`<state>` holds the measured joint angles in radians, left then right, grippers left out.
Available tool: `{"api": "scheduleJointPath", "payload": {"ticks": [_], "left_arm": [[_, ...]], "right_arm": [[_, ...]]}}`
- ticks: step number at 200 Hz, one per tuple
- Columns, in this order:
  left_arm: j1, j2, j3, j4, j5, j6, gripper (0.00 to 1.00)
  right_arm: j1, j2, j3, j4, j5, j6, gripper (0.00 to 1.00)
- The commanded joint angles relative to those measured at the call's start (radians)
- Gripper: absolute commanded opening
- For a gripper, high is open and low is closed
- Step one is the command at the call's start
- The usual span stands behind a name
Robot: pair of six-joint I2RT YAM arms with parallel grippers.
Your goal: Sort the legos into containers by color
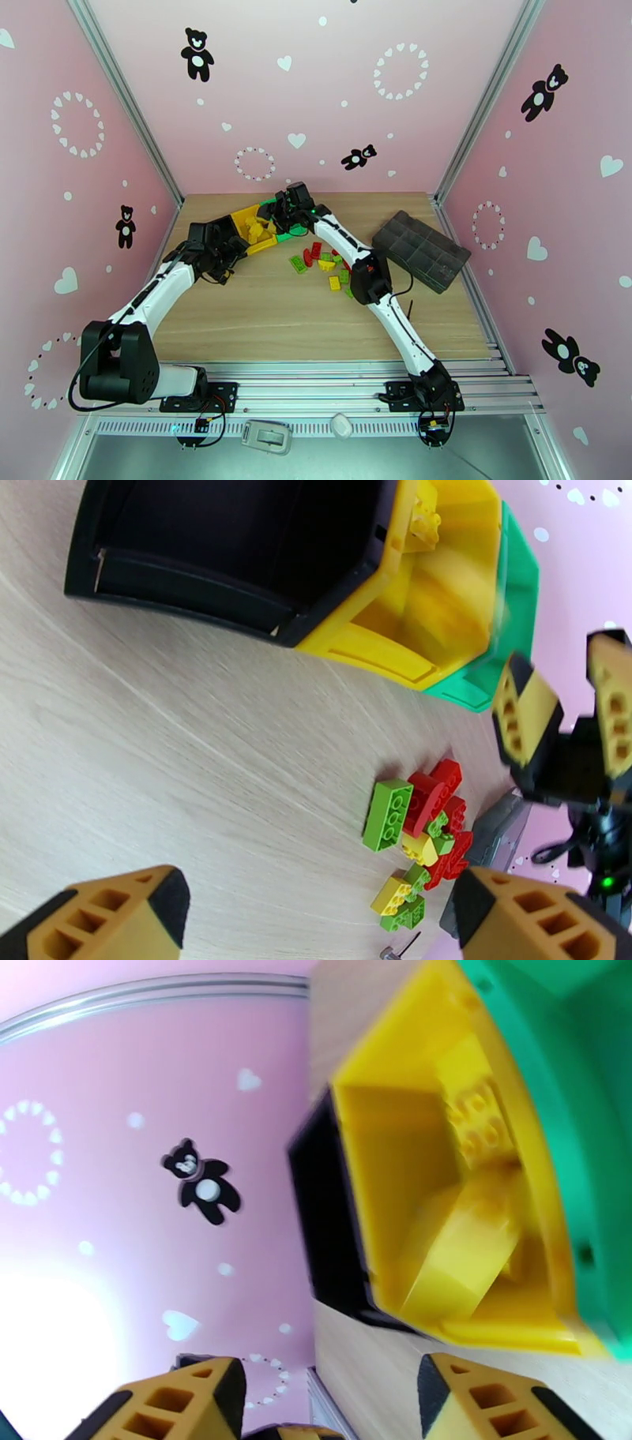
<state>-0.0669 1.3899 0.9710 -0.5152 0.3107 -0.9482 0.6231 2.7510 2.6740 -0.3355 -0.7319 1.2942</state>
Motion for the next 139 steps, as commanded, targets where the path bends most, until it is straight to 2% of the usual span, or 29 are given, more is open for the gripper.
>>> {"api": "scheduleJointPath", "payload": {"ticks": [1, 31, 60, 100, 121, 139], "left_arm": [[0.003, -0.054, -0.006, -0.003, -0.005, -0.013, 0.94], [0.002, -0.057, -0.008, -0.008, 0.003, -0.005, 0.95], [-0.012, -0.06, -0.017, -0.015, 0.002, 0.014, 0.95], [-0.111, -0.015, 0.01, -0.06, -0.038, 0.047, 0.94], [-0.175, 0.008, 0.016, -0.056, -0.068, 0.03, 0.94], [-0.226, 0.033, 0.031, -0.047, -0.092, 0.017, 0.95]], "right_arm": [[0.003, 0.005, 0.049, 0.048, -0.032, 0.031, 0.63], [0.002, -0.078, 0.007, -0.111, -0.033, -0.127, 0.62], [0.003, -0.21, -0.083, -0.267, 0.018, -0.317, 0.61], [-0.003, -0.451, -0.376, -0.442, 0.173, -0.517, 0.61], [-0.012, -0.548, -0.511, -0.554, 0.285, -0.564, 0.61], [-0.022, -0.632, -0.652, -0.582, 0.355, -0.582, 0.61]]}}
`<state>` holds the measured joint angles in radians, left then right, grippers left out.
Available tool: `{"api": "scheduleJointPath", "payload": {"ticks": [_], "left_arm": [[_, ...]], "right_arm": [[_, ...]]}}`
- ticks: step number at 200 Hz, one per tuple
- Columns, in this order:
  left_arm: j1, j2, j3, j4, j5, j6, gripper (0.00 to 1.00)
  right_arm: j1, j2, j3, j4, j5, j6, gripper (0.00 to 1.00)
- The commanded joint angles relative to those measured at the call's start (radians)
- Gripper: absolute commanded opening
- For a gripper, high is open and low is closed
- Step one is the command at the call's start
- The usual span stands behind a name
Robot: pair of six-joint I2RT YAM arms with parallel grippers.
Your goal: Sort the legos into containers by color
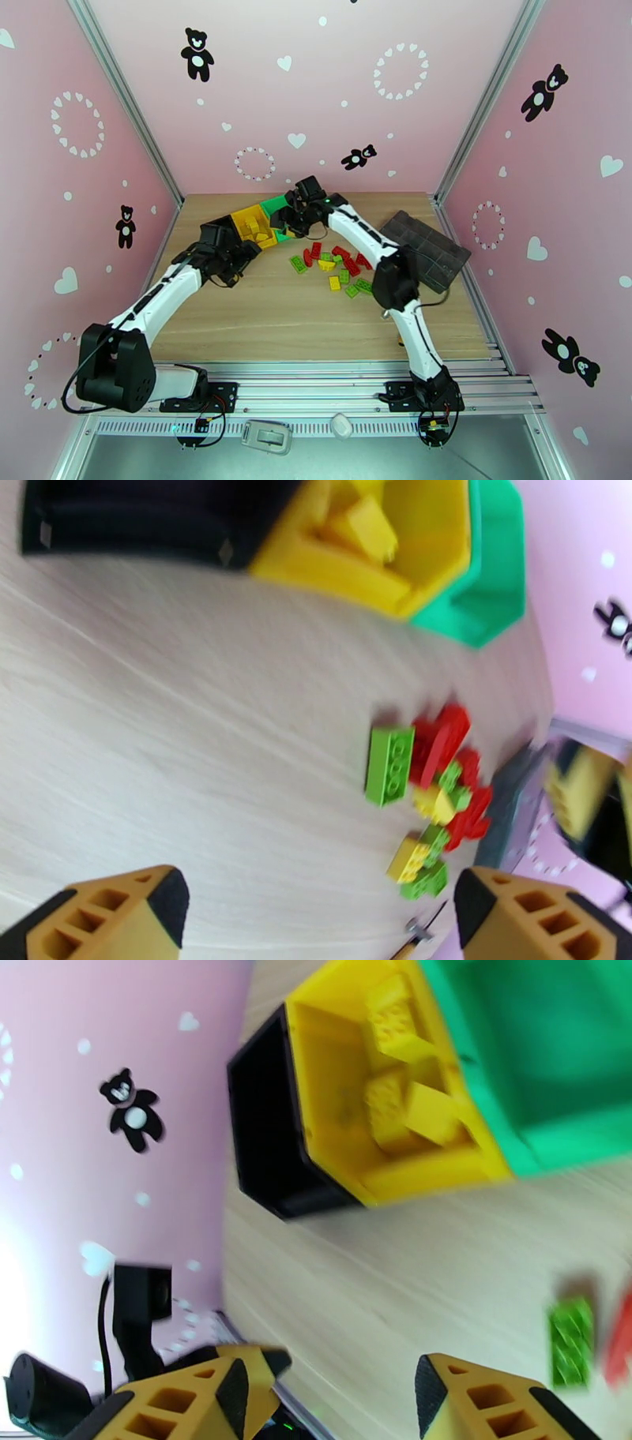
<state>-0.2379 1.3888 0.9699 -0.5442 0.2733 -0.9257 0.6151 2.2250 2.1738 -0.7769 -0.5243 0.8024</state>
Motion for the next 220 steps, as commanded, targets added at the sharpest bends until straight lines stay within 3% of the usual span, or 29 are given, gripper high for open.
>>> {"api": "scheduleJointPath", "payload": {"ticks": [1, 50, 101, 147, 220], "left_arm": [[-0.059, 0.035, 0.033, -0.017, -0.055, -0.006, 0.95], [-0.198, 0.168, 0.109, -0.001, -0.08, -0.023, 0.98], [-0.266, 0.269, 0.157, 0.007, -0.089, -0.062, 0.99], [-0.28, 0.288, 0.168, 0.001, -0.093, -0.073, 0.98], [-0.28, 0.241, 0.129, -0.014, -0.136, -0.092, 0.98]], "right_arm": [[-0.015, -0.112, -0.159, -0.141, 0.151, -0.09, 0.61], [-0.027, -0.302, -0.501, -0.14, 0.273, -0.11, 0.64], [-0.033, -0.389, -0.738, -0.114, 0.32, -0.092, 0.66], [-0.033, -0.37, -0.805, -0.096, 0.332, -0.092, 0.65], [-0.032, -0.268, -0.759, -0.105, 0.348, -0.115, 0.61]]}}
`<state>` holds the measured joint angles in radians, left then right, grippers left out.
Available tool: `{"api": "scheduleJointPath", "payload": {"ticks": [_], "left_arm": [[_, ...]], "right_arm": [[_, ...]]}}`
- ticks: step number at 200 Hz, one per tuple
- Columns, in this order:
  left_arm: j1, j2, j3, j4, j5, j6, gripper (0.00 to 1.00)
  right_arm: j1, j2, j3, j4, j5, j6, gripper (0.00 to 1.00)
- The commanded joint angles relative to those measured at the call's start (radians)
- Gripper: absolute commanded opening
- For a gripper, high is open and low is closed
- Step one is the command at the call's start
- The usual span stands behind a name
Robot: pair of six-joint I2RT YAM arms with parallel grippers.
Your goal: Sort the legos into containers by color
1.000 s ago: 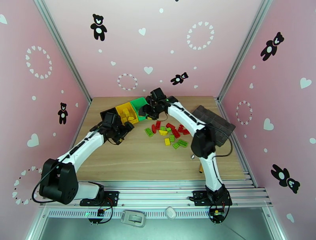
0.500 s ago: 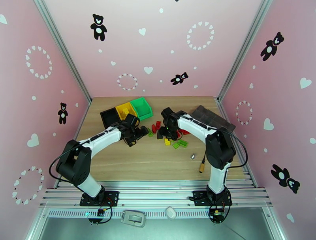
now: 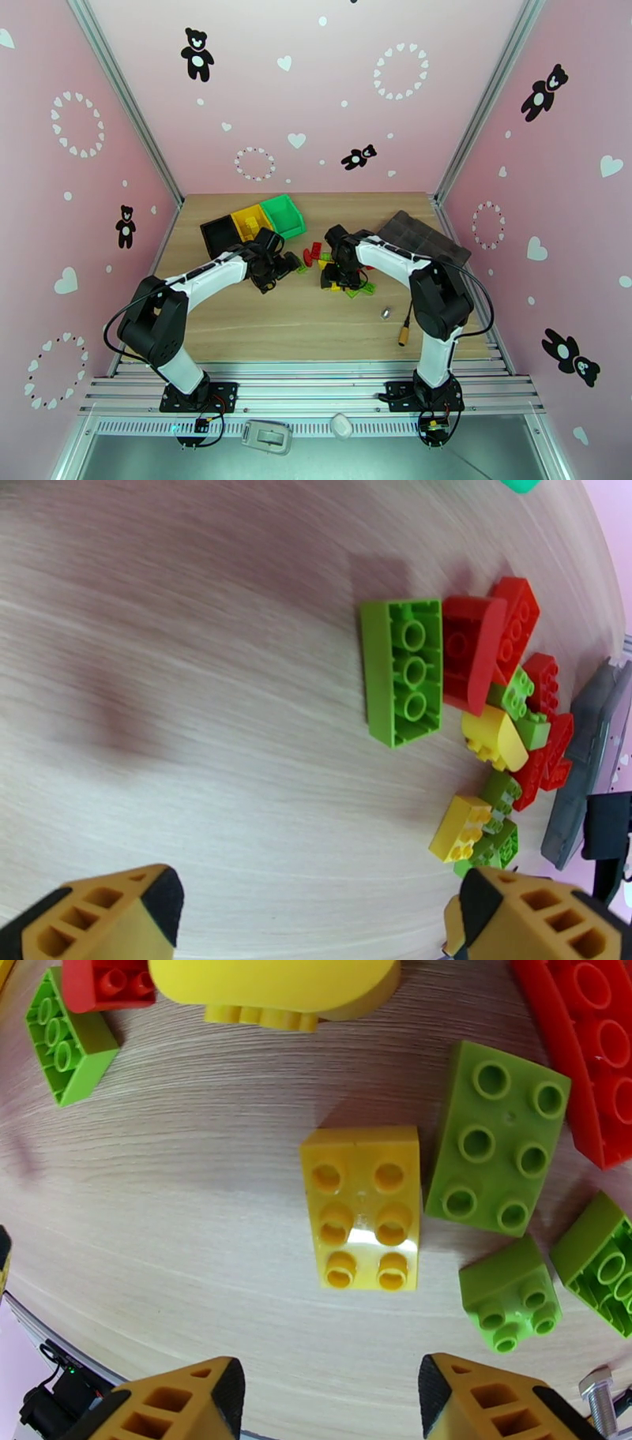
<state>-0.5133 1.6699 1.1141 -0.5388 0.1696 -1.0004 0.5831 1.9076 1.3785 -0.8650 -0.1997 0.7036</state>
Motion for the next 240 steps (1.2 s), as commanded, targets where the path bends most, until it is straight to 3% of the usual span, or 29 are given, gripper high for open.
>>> {"api": "scheduleJointPath", "payload": {"ticks": [1, 100, 174, 209, 240], "left_arm": [[-0.005, -0.041, -0.016, -0.02, -0.032, -0.017, 0.98], [0.006, -0.068, -0.043, -0.017, -0.052, -0.041, 0.98], [0.034, -0.103, -0.072, -0.013, -0.051, -0.052, 0.98], [0.07, -0.123, -0.079, 0.007, -0.01, -0.045, 0.98], [0.127, -0.139, -0.065, 0.039, 0.056, -0.027, 0.98]], "right_arm": [[0.0, 0.05, 0.038, -0.018, 0.024, -0.016, 0.61], [0.0, 0.164, 0.154, -0.065, 0.088, -0.048, 0.54], [0.0, 0.187, 0.181, -0.075, 0.106, -0.047, 0.36], [0.0, 0.14, 0.185, -0.066, 0.061, -0.045, 0.29], [0.001, 0.112, 0.205, -0.016, -0.083, -0.038, 0.26]]}}
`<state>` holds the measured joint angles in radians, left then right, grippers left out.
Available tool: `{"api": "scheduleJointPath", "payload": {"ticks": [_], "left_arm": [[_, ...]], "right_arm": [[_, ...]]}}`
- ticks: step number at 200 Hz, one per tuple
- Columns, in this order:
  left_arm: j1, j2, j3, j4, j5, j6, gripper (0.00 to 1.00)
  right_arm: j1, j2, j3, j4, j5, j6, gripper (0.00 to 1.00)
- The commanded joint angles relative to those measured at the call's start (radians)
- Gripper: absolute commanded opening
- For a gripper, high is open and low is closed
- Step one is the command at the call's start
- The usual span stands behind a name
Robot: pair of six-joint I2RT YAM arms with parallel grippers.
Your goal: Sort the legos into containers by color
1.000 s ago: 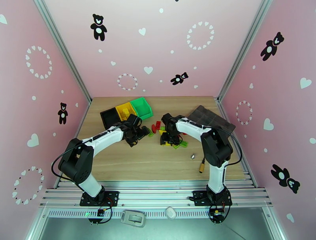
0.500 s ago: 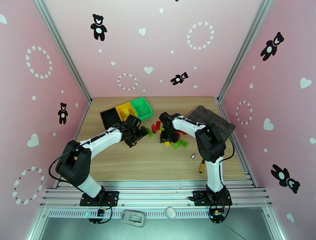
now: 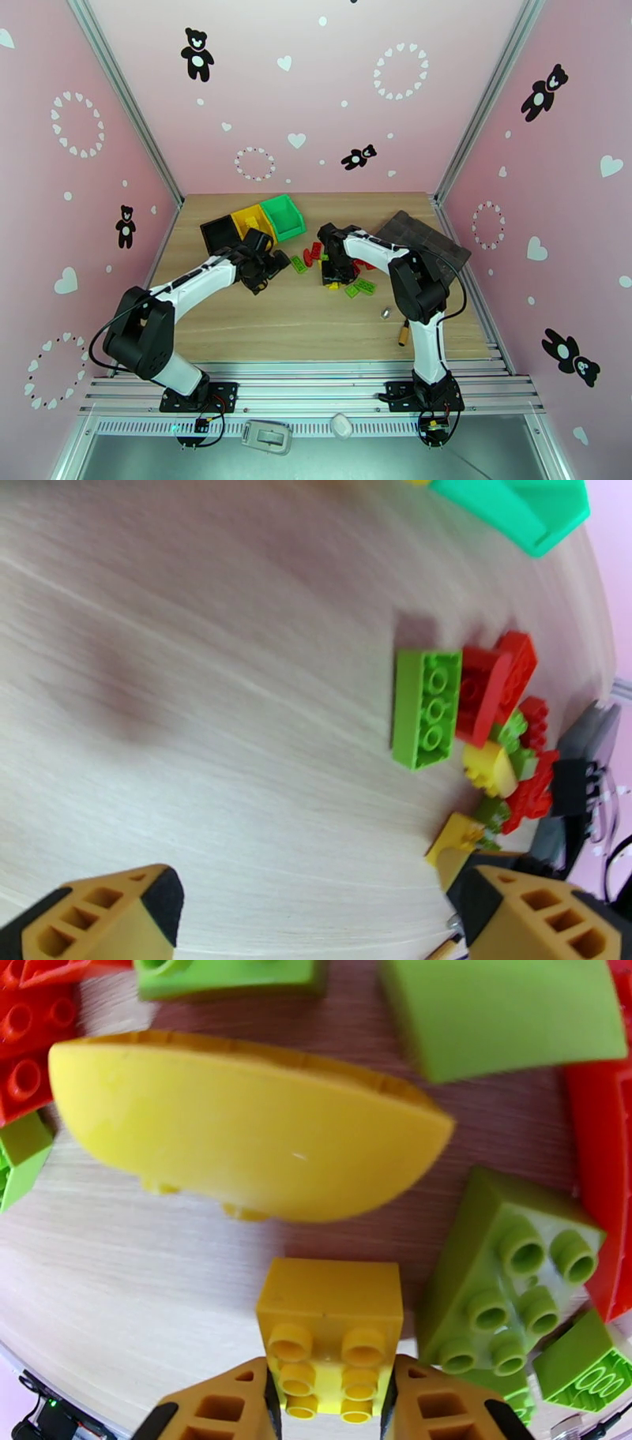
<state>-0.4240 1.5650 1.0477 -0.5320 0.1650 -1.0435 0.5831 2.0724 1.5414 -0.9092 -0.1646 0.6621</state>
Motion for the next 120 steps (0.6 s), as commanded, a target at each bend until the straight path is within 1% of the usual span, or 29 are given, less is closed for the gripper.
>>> {"api": "scheduleJointPath", "payload": {"ticks": [1, 22, 48, 82, 120], "left_arm": [[0.039, -0.034, 0.002, 0.033, 0.062, 0.017, 0.98], [0.081, -0.042, 0.014, 0.071, 0.117, 0.017, 0.98], [0.142, -0.046, -0.002, 0.163, 0.203, -0.02, 0.98], [0.231, -0.055, -0.043, 0.263, 0.277, -0.073, 0.98], [0.355, -0.082, -0.085, 0.356, 0.337, -0.134, 0.98]], "right_arm": [[0.001, -0.052, 0.044, 0.03, -0.123, 0.004, 0.26], [0.008, -0.048, 0.074, 0.091, -0.25, 0.031, 0.25], [0.017, -0.011, 0.137, 0.175, -0.379, 0.096, 0.25], [0.031, 0.106, 0.289, 0.242, -0.483, 0.176, 0.24], [0.037, 0.272, 0.522, 0.331, -0.571, 0.306, 0.24]]}}
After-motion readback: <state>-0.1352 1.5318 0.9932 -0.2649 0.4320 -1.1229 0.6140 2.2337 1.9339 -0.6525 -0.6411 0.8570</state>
